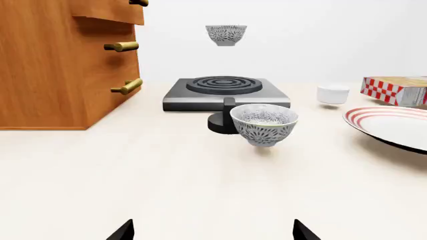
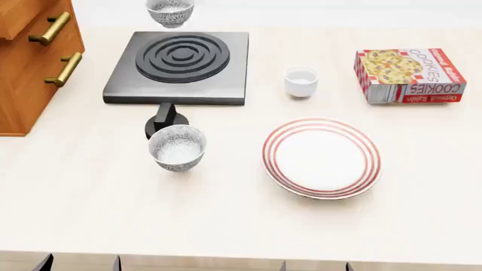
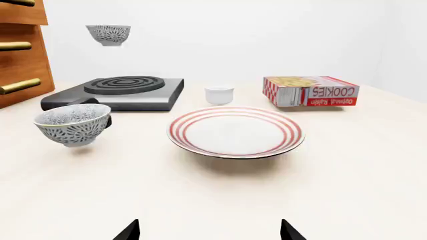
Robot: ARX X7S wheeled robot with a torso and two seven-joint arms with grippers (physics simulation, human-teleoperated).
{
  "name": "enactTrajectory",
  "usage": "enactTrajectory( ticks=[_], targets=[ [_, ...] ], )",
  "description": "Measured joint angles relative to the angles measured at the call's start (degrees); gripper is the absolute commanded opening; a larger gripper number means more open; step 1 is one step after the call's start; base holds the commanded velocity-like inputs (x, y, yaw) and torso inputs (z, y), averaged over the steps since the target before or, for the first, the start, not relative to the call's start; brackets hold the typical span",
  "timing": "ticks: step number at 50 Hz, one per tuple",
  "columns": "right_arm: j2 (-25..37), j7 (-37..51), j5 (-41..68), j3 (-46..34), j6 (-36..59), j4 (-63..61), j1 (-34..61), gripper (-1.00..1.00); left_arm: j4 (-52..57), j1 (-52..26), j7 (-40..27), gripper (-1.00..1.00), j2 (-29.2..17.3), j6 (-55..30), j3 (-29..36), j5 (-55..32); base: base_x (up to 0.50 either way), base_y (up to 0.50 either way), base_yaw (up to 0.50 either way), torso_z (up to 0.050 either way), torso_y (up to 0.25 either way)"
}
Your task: Pick the akita bowl on the stove and place it on the plate.
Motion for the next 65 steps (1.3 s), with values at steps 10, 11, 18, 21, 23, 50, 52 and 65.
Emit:
enactTrajectory(
  ticks=[10, 11, 18, 21, 23, 50, 52, 65],
  targets=[
    [1.10, 1.39, 1.03, -1.35, 0.04, -0.22, -0.10, 1.00, -0.03, -0.06, -1.22, 1.00, -1.08, -0.19, 1.30, -1.33, 0.00, 0.00, 0.00, 0.000, 0.000],
    [1.23, 1.55, 1.15, -1.50, 0.04, -0.25, -0.11, 1.00, -0.05, -0.08, -1.37, 1.00, -1.20, -0.22, 1.45, -1.48, 0.00, 0.00, 0.00, 0.000, 0.000],
    [2.10, 2.63, 1.92, -2.56, 0.07, -0.44, -0.17, 1.00, -0.06, -0.12, -2.34, 1.00, -2.01, -0.33, 2.38, -2.44, 0.00, 0.00, 0.00, 0.000, 0.000],
    [2.44, 3.04, 2.23, -2.96, 0.07, -0.44, -0.16, 1.00, -0.09, -0.18, -2.79, 1.00, -2.32, -0.36, 2.75, -2.74, 0.00, 0.00, 0.00, 0.000, 0.000],
    [2.55, 3.15, 2.29, -3.09, 0.08, -0.45, -0.17, 1.00, -0.11, -0.25, -3.01, 1.00, -2.41, -0.41, 2.84, -2.78, 0.00, 0.00, 0.00, 0.000, 0.000],
    [4.74, 4.50, 2.56, -6.18, 2.90, -0.64, 1.84, 1.00, -0.19, -1.03, -6.24, 1.00, -4.20, -2.62, 5.26, -3.47, 0.00, 0.00, 0.00, 0.000, 0.000],
    [4.88, 4.73, 2.02, -6.80, 5.15, -2.01, 3.11, 1.00, -0.27, -1.05, -6.46, 1.00, -4.37, -2.57, 5.47, -3.57, 0.00, 0.00, 0.00, 0.000, 0.000],
    [4.33, 4.39, 1.35, -9.17, 27.51, -15.11, 18.88, 1.00, -0.61, -1.14, -7.64, 1.00, -5.30, -2.29, 6.61, -4.40, 0.00, 0.00, 0.00, 0.000, 0.000]
  ],
)
